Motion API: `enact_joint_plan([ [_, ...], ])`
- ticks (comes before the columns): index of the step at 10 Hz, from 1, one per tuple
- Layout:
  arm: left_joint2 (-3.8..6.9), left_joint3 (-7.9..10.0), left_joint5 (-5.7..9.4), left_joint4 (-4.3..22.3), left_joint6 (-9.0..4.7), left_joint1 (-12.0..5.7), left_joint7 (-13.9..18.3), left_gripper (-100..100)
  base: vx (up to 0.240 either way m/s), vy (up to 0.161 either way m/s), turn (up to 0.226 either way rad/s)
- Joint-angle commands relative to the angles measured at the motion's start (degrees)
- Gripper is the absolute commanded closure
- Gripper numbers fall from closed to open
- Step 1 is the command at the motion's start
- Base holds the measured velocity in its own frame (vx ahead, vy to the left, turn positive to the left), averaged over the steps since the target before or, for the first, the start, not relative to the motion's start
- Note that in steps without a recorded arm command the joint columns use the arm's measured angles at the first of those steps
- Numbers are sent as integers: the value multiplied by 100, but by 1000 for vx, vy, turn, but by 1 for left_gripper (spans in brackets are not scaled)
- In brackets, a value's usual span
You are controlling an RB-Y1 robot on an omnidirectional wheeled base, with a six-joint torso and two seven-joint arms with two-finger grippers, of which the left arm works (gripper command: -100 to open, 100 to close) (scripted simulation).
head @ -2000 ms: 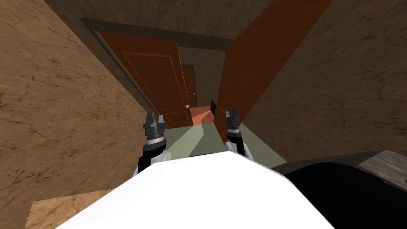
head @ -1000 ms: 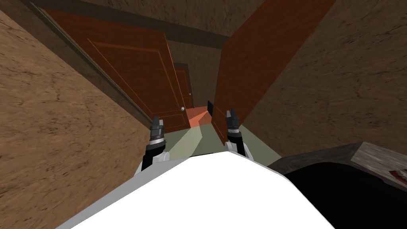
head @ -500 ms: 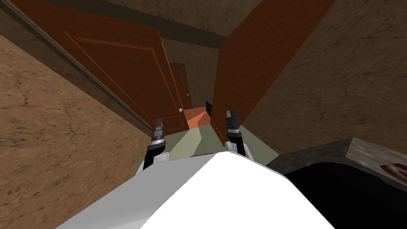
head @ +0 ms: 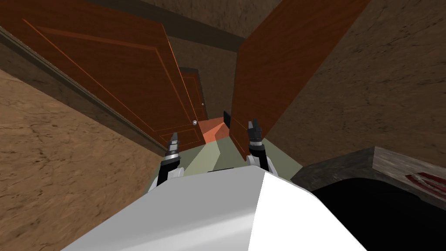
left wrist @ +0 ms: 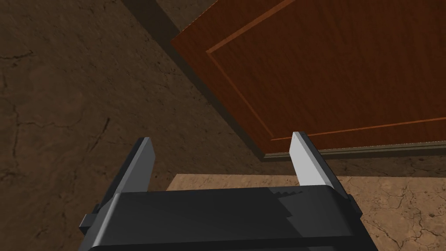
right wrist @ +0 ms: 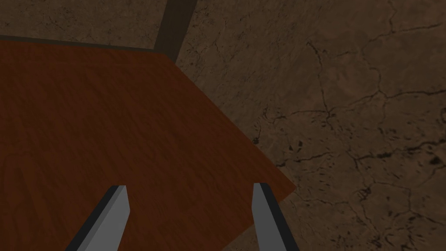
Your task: Pull the door open
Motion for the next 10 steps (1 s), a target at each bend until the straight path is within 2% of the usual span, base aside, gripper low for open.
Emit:
enact_joint_plan([
  [1, -3, 89, -1, 195, -42, -25, -245, -100, 88, 25, -110],
  [10, 0, 695, 31, 1452, -266, -322, -1577, -100, 92, 38, -119],
])
